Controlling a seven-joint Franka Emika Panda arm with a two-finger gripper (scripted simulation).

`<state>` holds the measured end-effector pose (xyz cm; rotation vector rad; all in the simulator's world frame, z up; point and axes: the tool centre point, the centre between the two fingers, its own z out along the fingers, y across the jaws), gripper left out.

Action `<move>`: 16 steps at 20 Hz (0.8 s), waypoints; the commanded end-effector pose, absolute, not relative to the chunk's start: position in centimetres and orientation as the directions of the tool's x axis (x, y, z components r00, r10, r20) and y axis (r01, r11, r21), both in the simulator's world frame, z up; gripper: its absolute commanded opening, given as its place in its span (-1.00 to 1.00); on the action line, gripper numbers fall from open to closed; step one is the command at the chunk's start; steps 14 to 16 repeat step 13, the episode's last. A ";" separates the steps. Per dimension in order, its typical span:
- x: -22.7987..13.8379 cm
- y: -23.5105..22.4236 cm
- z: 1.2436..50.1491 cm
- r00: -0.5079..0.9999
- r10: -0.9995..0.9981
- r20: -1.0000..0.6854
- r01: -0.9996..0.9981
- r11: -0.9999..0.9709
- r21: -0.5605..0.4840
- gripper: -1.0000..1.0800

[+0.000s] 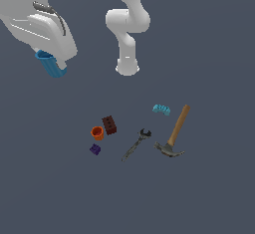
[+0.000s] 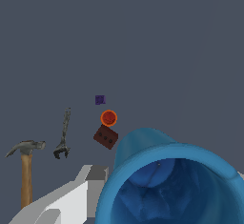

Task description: Pick up a designated object from a clutter of objects.

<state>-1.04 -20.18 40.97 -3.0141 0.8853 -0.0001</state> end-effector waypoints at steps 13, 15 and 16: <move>-0.6 -21.6 43.7 0.842 -0.540 0.000 -0.540 -0.842 0.000 -1.00; -0.6 -21.6 43.7 0.842 -0.540 0.000 -0.540 -0.842 0.000 -1.00; -0.6 -21.6 43.7 0.842 -0.540 0.000 -0.540 -0.842 0.000 -1.00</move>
